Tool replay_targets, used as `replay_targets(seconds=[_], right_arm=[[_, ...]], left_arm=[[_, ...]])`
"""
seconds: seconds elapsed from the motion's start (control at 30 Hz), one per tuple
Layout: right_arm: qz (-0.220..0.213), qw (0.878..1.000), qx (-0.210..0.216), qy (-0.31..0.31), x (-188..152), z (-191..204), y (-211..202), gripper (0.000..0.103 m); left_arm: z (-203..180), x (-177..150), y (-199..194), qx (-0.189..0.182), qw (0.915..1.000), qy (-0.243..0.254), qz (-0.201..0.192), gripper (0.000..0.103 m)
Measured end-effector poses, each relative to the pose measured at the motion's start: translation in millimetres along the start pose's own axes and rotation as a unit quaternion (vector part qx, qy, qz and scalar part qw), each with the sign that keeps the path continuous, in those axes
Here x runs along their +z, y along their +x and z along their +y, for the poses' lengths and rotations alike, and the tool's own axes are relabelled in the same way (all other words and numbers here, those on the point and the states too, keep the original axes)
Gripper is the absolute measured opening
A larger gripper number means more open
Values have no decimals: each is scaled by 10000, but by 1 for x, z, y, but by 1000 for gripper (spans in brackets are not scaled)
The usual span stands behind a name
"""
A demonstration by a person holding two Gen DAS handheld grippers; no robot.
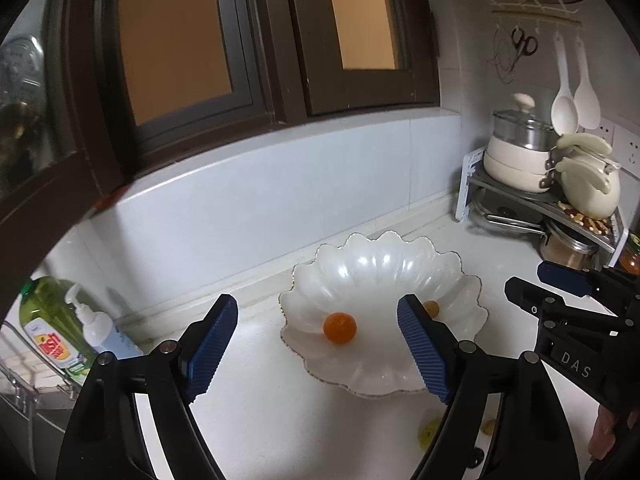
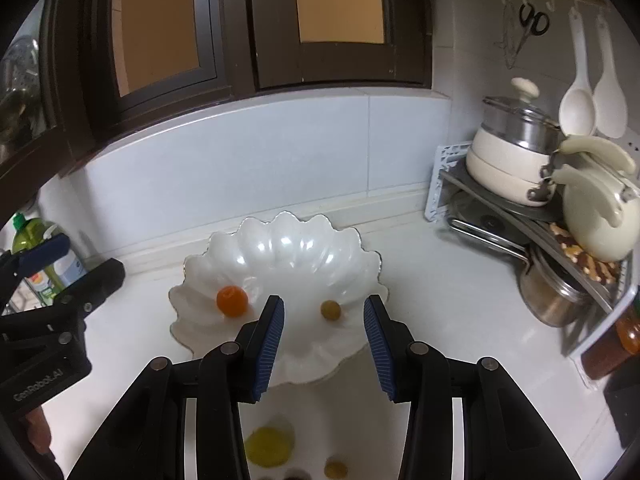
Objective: Organize fruits
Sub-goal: 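Move both tools back from the bowl toward the remaining fruits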
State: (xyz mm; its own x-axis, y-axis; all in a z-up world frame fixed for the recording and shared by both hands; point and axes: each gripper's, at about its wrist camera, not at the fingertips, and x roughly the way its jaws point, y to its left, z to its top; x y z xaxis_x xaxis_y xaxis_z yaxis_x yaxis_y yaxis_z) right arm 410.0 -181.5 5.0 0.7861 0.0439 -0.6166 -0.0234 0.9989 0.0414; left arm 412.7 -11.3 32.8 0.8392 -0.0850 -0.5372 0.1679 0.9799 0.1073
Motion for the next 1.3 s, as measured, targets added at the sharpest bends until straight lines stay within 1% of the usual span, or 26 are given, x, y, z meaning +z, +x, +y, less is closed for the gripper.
replay_targets(seconds=[0.27, 0.33, 0.37, 0.4, 0.47, 0.57, 0.67, 0.9, 1.0, 1.07, 1.17, 1.3], right_arm=[[-172, 9998, -26, 121, -18, 3, -35, 43], [-220, 9997, -88, 103, -22, 4, -43, 48], [-248, 9996, -111, 107, -24, 4, -48, 54], [-291, 9994, -119, 109, -26, 4, -53, 55], [-345, 9992, -154, 88, -29, 5, -60, 55], [-406, 9989, -206, 83, -36, 6, -71, 55], [-460, 9987, -228, 70, -44, 5, -82, 55], [-410, 9987, -307, 40, -63, 4, -98, 55], [-443, 9982, -408, 37, -72, 5, -104, 55], [-456, 9979, -451, 38, -77, 5, -107, 55], [-413, 9980, -466, 59, -85, 6, -108, 55], [-407, 9973, -609, 53, -95, 5, -109, 55]], left_arm=[[2, -14, -42, -72, 9995, -48, -302, 87], [3, -19, -52, -94, 9993, -61, -347, 88], [4, -21, -56, -118, 9992, -75, -371, 88], [4, -22, -59, -148, 9991, -78, -382, 88], [4, -27, -67, -179, 9990, -60, -410, 88], [1, -34, -76, -206, 9987, 30, -456, 93], [-3, -40, -85, -249, 9984, 135, -482, 93], [-9, -56, -101, -333, 9980, 160, -518, 95], [-12, -64, -106, -288, 9979, 198, -545, 99], [-13, -68, -106, -312, 9981, 170, -504, 99], [-13, -76, -102, -446, 9983, 126, -351, 99], [-15, -88, -96, -576, 9982, 82, -116, 99]])
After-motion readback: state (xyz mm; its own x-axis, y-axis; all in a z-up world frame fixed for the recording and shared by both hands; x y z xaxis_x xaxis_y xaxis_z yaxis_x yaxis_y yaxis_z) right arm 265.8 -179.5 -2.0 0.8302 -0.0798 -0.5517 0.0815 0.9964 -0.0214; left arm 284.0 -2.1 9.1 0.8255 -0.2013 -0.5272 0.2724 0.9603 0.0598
